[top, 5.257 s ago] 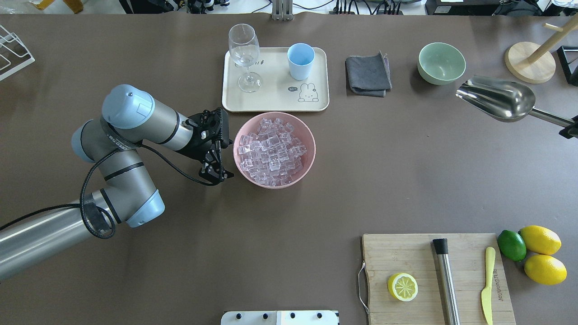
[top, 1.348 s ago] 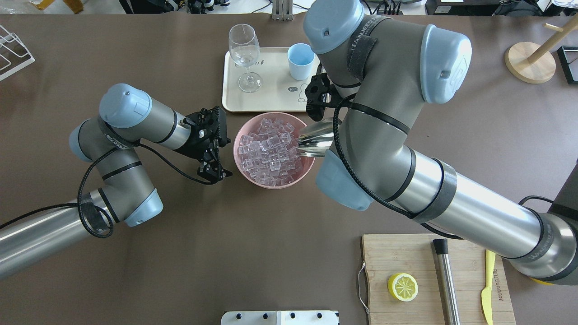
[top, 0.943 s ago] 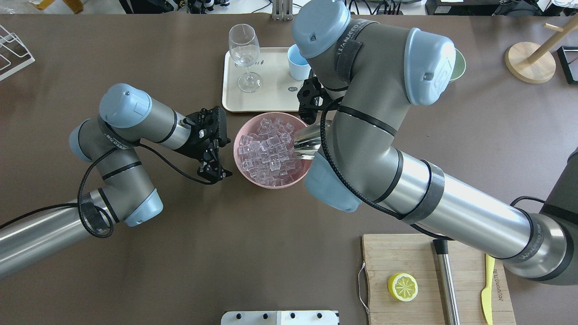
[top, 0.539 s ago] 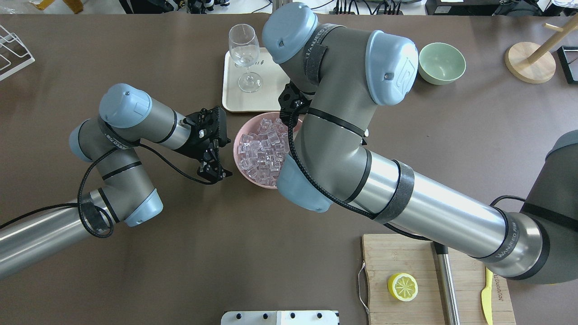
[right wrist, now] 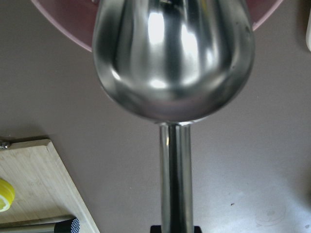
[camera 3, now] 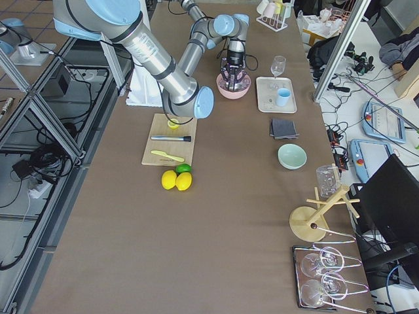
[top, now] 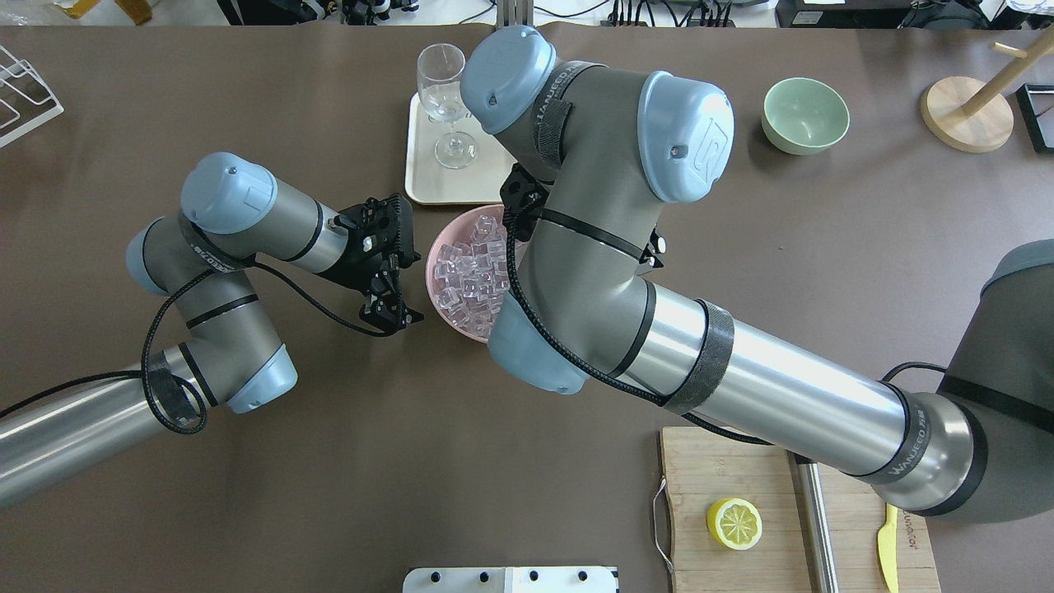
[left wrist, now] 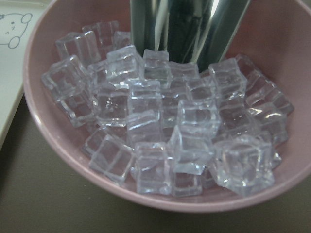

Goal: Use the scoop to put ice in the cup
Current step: 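Push the scoop down into the ice cubes with the right gripper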

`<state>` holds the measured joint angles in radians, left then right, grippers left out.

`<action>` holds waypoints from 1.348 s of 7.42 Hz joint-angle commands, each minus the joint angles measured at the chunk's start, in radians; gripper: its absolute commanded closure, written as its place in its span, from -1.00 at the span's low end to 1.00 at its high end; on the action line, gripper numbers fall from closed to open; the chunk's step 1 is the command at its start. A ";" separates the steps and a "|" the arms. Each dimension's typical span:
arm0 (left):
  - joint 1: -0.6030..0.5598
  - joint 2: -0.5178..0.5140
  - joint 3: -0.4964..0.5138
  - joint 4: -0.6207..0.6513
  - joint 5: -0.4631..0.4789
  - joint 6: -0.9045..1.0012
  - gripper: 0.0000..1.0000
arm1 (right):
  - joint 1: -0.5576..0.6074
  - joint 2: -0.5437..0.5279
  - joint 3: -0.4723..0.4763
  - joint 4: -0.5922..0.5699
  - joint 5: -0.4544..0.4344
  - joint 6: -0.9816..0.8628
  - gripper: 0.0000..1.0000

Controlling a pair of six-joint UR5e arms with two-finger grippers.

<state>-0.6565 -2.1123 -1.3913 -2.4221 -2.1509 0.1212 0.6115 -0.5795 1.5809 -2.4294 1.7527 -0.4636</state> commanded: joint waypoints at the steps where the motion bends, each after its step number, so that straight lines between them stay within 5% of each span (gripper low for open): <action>1: 0.000 0.000 0.000 0.000 0.000 0.000 -0.98 | -0.001 0.001 -0.002 0.010 -0.002 0.000 1.00; 10: 0.000 0.000 0.000 0.000 0.000 0.000 -0.98 | -0.001 -0.149 0.105 0.259 -0.002 0.085 1.00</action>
<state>-0.6565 -2.1123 -1.3913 -2.4222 -2.1506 0.1212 0.6105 -0.7171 1.6873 -2.2019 1.7516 -0.4000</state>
